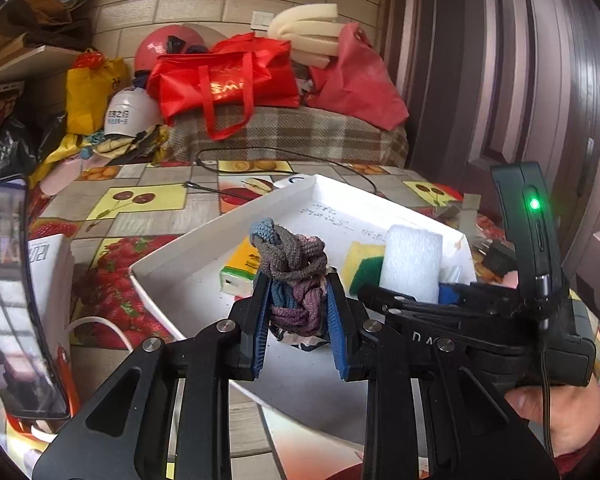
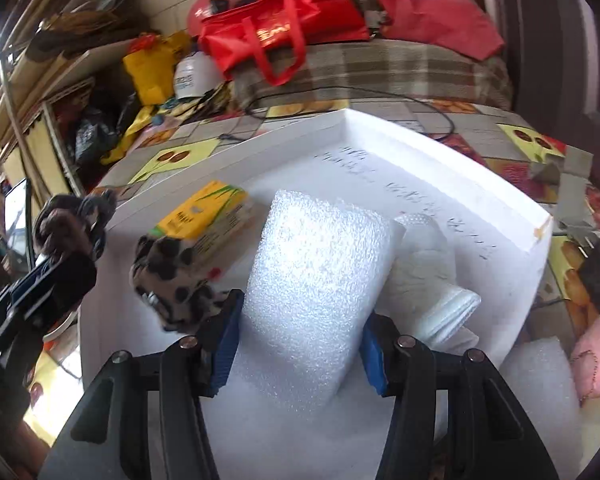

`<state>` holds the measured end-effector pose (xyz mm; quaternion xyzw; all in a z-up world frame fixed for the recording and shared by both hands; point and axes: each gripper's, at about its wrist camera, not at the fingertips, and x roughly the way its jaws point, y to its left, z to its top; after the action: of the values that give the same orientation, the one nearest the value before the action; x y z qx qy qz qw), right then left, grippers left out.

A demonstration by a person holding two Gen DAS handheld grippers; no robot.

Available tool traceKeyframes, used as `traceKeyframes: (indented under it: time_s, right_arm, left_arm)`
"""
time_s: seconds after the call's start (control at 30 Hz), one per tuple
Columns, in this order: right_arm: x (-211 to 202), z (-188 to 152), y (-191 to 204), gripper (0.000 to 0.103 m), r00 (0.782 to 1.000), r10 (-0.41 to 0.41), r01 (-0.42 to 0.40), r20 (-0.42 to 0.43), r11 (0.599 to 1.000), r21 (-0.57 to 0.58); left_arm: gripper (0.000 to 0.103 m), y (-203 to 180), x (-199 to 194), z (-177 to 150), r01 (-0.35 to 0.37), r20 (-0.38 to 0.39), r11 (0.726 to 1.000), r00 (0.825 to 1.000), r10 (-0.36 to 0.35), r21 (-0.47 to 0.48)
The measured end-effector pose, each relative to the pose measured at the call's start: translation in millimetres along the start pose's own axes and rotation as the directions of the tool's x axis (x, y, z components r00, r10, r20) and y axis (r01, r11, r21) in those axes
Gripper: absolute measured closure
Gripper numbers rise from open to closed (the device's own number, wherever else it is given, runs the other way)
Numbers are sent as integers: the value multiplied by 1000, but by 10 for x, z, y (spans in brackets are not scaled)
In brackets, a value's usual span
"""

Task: Organize soft objects
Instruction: 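Carry the rope toy with the left tool while the right tool carries the foam block to the tray, then release the rope toy from the left tool while the right tool releases the foam block in the tray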

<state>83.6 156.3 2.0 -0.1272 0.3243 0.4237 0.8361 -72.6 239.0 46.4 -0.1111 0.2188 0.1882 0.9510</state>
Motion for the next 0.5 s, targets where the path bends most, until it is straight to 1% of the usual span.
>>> traceKeyframes:
  time_s: [0.07, 0.1, 0.17, 0.23, 0.27, 0.37, 0.43, 0.47, 0.5]
  right_arm:
    - [-36, -12, -57, 50, 1000, -8, 8, 13, 1000, 26]
    - [-52, -12, -59, 50, 1000, -6, 6, 21, 1000, 28]
    - [-72, -12, -80, 50, 1000, -13, 12, 28, 999, 40]
    - [-72, -19, -113, 50, 999, -25, 23, 25, 998, 60]
    - [-66, -9, -99, 50, 999, -22, 20, 26, 998, 56]
    - [-49, 10, -72, 50, 999, -20, 19, 26, 999, 47]
    - [-50, 15, -78, 48, 1000, -14, 12, 28, 999, 48]
    - [-56, 17, -82, 48, 999, -14, 12, 33, 999, 49]
    - [-65, 16, -84, 48, 999, -16, 14, 38, 999, 51]
  left_arm:
    - [78, -70, 95, 13, 73, -45, 997, 996, -72, 39]
    - [78, -101, 139, 19, 97, -67, 994, 993, -93, 53]
    - [78, -105, 210, 44, 104, -89, 993, 991, -99, 49]
    - [78, -57, 314, 84, 71, -111, 997, 992, -68, 21]
    - [78, -16, 350, 109, 54, -109, 999, 993, -53, 2]
    - [77, 101, 380, 148, 14, -82, 998, 996, -18, -56]
    - [76, 121, 342, 137, -13, -64, 998, 998, 9, -67]
    - [75, 115, 324, 135, -34, -55, 997, 998, 30, -65]
    - [69, 105, 308, 133, -60, -48, 996, 997, 58, -61]
